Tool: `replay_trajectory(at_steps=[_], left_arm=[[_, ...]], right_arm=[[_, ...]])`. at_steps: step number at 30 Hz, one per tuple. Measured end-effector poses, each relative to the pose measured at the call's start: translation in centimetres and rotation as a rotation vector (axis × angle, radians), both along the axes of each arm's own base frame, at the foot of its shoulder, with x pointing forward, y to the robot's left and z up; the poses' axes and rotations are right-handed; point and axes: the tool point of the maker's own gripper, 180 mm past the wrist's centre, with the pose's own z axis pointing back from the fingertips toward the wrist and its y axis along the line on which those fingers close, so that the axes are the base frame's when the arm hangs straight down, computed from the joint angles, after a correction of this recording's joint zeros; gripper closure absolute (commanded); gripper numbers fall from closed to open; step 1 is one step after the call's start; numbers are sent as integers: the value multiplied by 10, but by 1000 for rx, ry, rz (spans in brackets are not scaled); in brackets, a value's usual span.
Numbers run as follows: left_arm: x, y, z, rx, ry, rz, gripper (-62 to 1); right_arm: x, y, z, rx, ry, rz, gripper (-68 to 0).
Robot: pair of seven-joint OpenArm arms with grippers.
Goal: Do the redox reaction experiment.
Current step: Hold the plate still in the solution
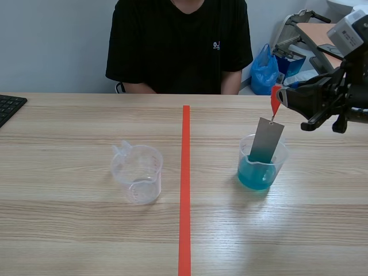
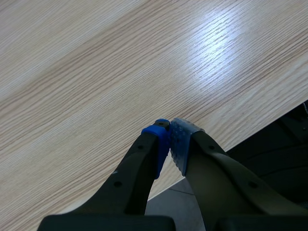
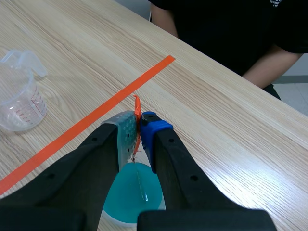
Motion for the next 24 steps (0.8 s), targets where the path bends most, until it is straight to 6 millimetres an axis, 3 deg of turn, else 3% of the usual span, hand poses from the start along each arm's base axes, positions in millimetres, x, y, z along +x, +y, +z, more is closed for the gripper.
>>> replay_trajectory(at_steps=[4,24], left_arm=[[1,-1,1,-5,-8,-2,-31],[2,-6,6,-58,-13,-8,-31]], right_arm=[[-1,-1,3,-17,2,8,-15],[-13,7,71,9,-67,88,-15]])
